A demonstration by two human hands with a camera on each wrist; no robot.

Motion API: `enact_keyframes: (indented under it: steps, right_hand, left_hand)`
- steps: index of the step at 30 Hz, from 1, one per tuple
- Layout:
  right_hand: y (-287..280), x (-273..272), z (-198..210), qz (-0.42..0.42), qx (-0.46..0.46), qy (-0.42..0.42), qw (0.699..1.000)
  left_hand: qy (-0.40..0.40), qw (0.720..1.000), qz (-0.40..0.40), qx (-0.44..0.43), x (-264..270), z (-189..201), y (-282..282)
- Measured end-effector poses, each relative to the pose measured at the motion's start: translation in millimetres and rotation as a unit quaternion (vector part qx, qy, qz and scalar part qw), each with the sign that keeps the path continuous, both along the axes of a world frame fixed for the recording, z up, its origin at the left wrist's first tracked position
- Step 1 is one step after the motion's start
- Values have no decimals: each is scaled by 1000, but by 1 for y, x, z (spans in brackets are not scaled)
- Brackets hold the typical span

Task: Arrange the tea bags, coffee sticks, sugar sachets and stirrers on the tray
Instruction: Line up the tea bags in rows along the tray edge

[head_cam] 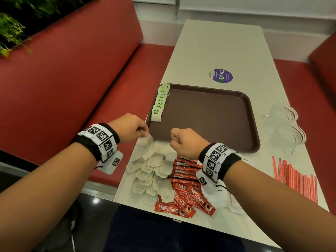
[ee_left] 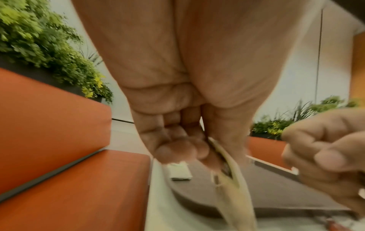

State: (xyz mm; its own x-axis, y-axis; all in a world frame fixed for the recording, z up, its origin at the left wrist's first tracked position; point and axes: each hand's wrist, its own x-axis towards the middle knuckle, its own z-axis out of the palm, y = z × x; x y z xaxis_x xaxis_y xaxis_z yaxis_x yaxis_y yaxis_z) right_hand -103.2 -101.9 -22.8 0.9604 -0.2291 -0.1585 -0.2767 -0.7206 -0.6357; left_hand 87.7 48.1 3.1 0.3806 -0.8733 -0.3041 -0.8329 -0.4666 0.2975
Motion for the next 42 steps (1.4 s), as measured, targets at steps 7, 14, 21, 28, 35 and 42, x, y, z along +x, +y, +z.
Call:
enact_keyframes:
  steps: [7, 14, 21, 28, 35, 42]
  right_hand:
    - [-8, 4, 1, -19, 13, -56, 998]
    - [-16, 12, -1, -55, -15, -131, 990]
    - [-24, 18, -5, -112, 7, -108, 988]
    - [-38, 13, -14, -133, 28, -54, 989]
    - [-46, 18, -14, -131, 34, -66, 989]
    - [-51, 19, -15, -132, 34, -75, 988]
  left_hand:
    - [21, 994, -64, -89, -24, 6, -21]
    - [-7, 964, -116, -241, -31, 13, -35]
    - [-13, 977, -48, -206, -18, 14, -46]
    - [-58, 998, 11, 20, 28, 3, -64]
    - [-64, 996, 54, 14, 55, -21, -94]
    - [-78, 993, 86, 11, 61, -31, -108]
